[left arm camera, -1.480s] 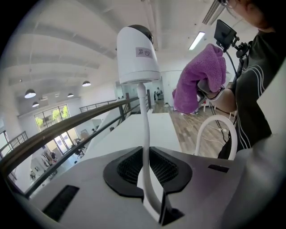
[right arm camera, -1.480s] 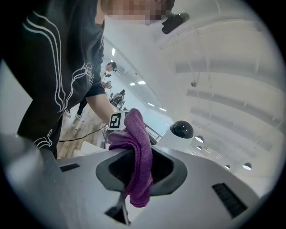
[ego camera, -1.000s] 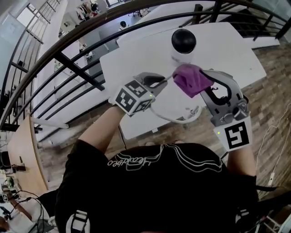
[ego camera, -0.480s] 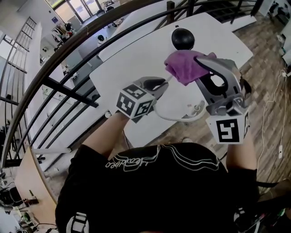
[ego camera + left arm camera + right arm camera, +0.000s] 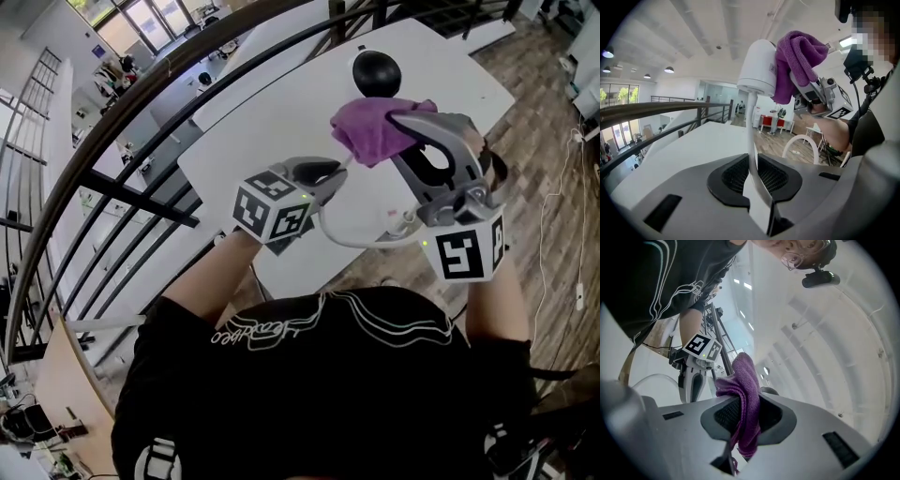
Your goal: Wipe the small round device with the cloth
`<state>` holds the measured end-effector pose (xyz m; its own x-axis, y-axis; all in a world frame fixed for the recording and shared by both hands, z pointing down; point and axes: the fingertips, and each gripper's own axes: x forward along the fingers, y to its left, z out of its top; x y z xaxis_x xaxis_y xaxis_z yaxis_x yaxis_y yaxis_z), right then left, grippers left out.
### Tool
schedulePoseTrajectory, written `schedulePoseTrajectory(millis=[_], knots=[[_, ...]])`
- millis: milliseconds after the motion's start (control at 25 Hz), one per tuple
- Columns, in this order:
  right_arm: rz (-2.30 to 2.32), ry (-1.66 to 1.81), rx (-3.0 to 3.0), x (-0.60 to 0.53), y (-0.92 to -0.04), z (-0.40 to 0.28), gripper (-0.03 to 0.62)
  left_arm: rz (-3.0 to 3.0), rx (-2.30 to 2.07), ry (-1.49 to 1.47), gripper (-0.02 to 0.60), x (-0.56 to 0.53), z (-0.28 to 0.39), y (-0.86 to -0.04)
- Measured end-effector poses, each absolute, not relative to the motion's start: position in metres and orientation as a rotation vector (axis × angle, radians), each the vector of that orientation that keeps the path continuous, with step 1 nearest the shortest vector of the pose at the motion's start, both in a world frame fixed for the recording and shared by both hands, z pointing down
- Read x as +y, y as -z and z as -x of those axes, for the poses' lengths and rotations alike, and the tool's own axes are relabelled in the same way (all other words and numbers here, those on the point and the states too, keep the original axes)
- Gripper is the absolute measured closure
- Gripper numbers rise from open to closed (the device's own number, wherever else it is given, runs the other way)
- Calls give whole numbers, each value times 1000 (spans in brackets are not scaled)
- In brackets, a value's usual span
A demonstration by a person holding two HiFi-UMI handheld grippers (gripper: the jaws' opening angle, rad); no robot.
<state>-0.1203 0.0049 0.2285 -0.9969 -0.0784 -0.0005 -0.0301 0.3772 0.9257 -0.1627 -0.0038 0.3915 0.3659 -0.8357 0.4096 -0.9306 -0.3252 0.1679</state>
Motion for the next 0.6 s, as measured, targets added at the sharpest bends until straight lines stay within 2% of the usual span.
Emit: schedulePoseTrajectory(millis=[600], knots=[[27,1506,-2494,13,-271,129,528,-2277,-1516,-266,520,-1,165,-388]])
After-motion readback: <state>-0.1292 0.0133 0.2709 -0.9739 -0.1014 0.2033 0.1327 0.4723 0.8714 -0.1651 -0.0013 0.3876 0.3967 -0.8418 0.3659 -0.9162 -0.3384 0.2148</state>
